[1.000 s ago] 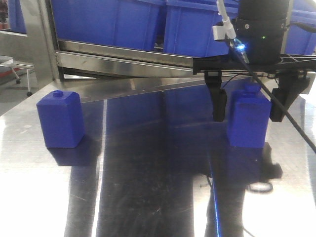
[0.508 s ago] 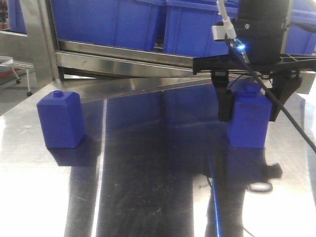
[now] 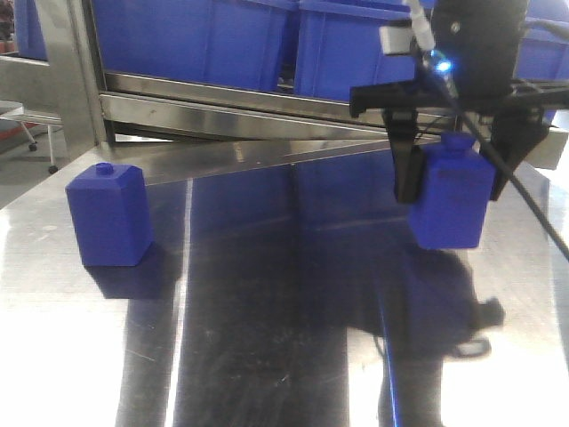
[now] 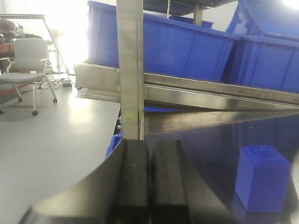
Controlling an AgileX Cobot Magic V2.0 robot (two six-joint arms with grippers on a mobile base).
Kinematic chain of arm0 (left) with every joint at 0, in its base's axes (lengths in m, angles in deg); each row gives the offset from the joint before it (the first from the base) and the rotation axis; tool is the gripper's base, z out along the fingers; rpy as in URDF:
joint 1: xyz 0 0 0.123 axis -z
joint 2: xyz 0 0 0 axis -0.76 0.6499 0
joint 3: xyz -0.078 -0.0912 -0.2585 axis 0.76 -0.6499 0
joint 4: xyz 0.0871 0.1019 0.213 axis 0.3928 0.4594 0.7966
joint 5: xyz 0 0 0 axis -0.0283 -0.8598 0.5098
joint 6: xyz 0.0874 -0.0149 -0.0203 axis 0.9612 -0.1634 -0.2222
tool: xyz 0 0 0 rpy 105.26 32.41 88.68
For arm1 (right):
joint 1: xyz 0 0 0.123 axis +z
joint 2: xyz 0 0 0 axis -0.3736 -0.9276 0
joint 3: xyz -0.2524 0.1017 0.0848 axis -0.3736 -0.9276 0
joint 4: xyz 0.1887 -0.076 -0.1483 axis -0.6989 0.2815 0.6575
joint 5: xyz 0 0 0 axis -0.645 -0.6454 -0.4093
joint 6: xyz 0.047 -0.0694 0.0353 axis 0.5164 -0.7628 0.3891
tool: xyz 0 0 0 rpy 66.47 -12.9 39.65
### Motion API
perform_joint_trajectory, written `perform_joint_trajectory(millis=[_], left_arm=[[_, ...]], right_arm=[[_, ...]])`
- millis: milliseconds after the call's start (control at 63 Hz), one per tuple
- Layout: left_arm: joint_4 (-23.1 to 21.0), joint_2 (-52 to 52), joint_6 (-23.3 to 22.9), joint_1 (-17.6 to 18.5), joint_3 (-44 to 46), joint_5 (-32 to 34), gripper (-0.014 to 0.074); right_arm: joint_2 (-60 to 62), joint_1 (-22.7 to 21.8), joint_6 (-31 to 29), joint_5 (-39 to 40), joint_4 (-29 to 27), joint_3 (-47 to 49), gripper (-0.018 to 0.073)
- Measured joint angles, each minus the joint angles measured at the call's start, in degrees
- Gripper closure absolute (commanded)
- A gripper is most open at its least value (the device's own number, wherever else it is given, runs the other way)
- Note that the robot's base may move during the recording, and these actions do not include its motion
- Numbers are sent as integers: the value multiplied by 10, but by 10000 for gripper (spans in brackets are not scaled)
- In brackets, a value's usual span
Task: Pick and sort blue part to right shelf
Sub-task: 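Raise the held blue part up and away from the table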
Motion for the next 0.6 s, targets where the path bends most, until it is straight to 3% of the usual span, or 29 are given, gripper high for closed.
perform_joint_trajectory(millis=[190,381,603], left_arm=[[0,0,0,0,0,0,473],[0,0,0,0,0,0,473],[0,0,0,0,0,0,473]], right_arm=[[43,-13,-102,22,-14,-9,278],[95,-53,-209,68,-35,-56,278],[178,-121,-255,143,-66,-145,278]])
